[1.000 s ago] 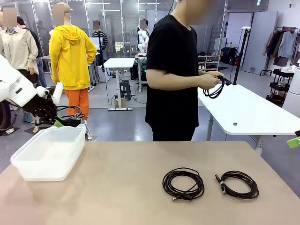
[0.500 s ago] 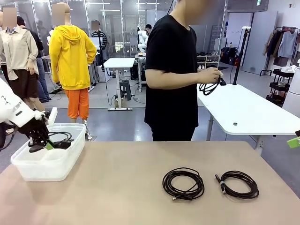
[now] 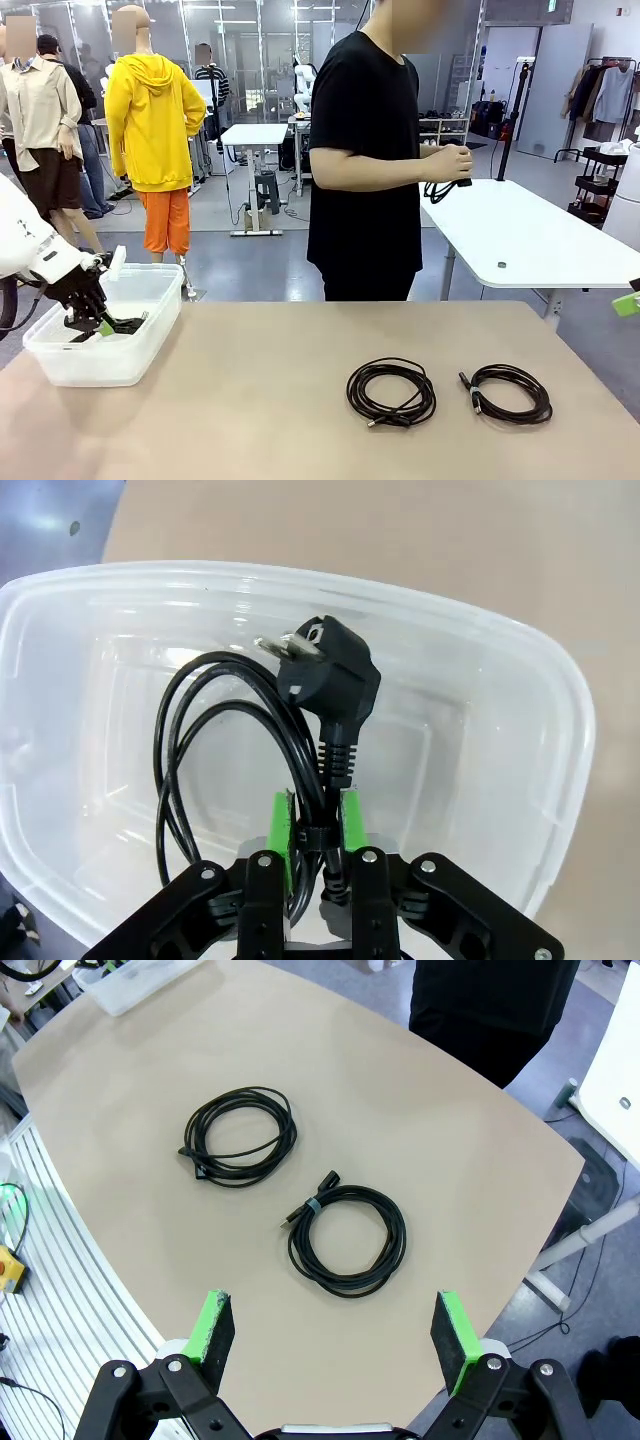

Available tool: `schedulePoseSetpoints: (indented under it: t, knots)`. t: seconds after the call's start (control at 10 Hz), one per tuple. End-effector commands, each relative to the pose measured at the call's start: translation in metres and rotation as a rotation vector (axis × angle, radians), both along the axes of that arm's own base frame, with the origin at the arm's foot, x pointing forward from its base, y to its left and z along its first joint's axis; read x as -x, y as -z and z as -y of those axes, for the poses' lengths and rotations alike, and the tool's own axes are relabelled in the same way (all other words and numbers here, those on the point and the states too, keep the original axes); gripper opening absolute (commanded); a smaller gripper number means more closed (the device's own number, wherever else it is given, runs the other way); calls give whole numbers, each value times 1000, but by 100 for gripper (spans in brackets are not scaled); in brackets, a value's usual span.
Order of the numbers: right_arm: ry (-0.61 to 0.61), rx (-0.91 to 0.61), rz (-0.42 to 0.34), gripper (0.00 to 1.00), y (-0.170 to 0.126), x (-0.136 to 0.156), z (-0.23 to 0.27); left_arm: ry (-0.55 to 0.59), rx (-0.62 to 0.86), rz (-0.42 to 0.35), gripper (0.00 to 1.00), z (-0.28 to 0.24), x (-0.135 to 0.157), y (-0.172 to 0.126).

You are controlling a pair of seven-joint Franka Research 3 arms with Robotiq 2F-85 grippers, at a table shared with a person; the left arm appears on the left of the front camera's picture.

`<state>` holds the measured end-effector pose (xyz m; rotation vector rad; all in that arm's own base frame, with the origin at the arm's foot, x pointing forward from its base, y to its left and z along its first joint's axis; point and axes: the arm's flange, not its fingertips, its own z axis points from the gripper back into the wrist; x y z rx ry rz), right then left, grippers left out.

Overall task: Organize and store the cables.
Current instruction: Place the Power Cable into the Organizing box.

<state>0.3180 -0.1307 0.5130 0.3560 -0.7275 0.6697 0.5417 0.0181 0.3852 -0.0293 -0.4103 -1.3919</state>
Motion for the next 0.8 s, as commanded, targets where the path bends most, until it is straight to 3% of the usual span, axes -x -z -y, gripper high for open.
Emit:
schedulePoseSetpoints:
  t: [0.0,0.1,0.4,0.5,0.6,0.7]
  knots:
    - [-16,-7,12,100,1,0,2,-13,22,-21,62,2,-3,-10]
    - [-16,-7,12,100,1,0,2,-19,18,-21,96,3,0,-12]
    - [-16,-7,12,100,1,0,2,-46,18,-13,100,4,6,-19]
    - [-16,-7,12,100,1,0,2,-55,0,-13,91,6,8,-20]
    - [-16,-7,12,100,1,0,2,-74,-19,-8,100,9,10,-21]
    - [-16,-7,12,100,1,0,2,-41,16,3,100,6,2,-17]
